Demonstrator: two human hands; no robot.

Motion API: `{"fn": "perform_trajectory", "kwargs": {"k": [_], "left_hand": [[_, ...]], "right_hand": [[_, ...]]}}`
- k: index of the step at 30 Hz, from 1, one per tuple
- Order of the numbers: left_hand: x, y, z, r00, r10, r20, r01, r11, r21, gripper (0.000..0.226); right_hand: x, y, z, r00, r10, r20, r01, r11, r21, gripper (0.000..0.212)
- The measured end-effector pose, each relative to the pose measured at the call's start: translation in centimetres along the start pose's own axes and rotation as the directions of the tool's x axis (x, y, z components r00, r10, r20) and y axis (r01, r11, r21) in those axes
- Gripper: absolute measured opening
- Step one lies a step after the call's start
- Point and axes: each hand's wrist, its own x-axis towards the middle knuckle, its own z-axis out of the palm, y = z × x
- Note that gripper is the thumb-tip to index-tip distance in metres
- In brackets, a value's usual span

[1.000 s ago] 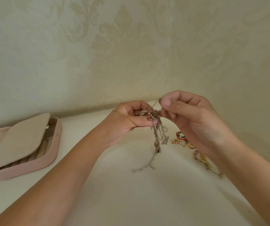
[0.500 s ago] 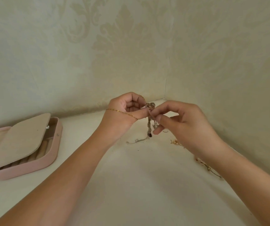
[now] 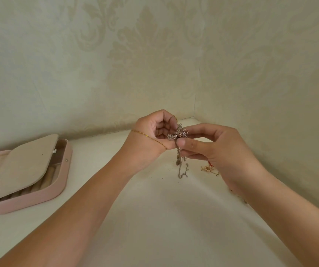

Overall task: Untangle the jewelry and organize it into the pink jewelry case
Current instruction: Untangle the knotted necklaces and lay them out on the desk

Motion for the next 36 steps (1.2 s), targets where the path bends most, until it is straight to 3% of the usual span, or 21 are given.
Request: {"fn": "perform_trajectory", "kwargs": {"k": [3, 8, 13, 21, 24, 30, 33, 36], "left_hand": [[0.0, -0.2, -0.1, 1.000, 0.004, 0.002, -0.004, 0.999, 0.040, 0.036], [0.1, -0.4, -0.1, 1.000, 0.000, -0.005, 0.000, 0.997, 0.074, 0.040], [0.1, -0.5, 0.1, 0.999, -0.026, -0.020, 0.027, 0.997, 0.066, 0.037], [0.0, -0.9, 0.2, 0.987, -0.139, 0.075, 0.135, 0.989, 0.054, 0.047], [-0.1, -0.9, 0.3, 0.987, -0.120, 0.106, 0.115, 0.992, 0.050, 0.058], [-0.1, -1.0, 0.6, 0.987, -0.117, 0.111, 0.111, 0.992, 0.063, 0.069], [0.0, -1.3, 0.6, 0.989, -0.102, 0.110, 0.094, 0.993, 0.072, 0.072], [0.0, -1.6, 0.6, 0.986, -0.107, 0.130, 0.093, 0.990, 0.109, 0.080]], "right_hand": [[-0.1, -0.3, 0.2, 0.998, -0.036, -0.044, 0.036, 0.999, -0.006, 0.023], [-0.2, -0.5, 0.1, 0.996, -0.059, -0.072, 0.049, 0.990, -0.132, 0.006], [0.1, -0.6, -0.4, 0.996, -0.051, -0.076, 0.040, 0.989, -0.139, 0.013], [0.9, -0.1, -1.1, 0.997, 0.066, 0.051, -0.055, 0.981, -0.189, 0.013], [0.9, 0.1, -1.2, 0.999, -0.048, -0.007, 0.041, 0.915, -0.400, 0.014], [0.9, 0.5, -1.3, 0.962, -0.271, 0.010, 0.219, 0.756, -0.617, 0.012], [1.0, 0.9, -1.1, 0.953, -0.299, 0.045, 0.247, 0.683, -0.688, 0.017], [1.0, 0.7, -1.3, 0.957, -0.288, 0.041, 0.234, 0.680, -0.695, 0.015]]}}
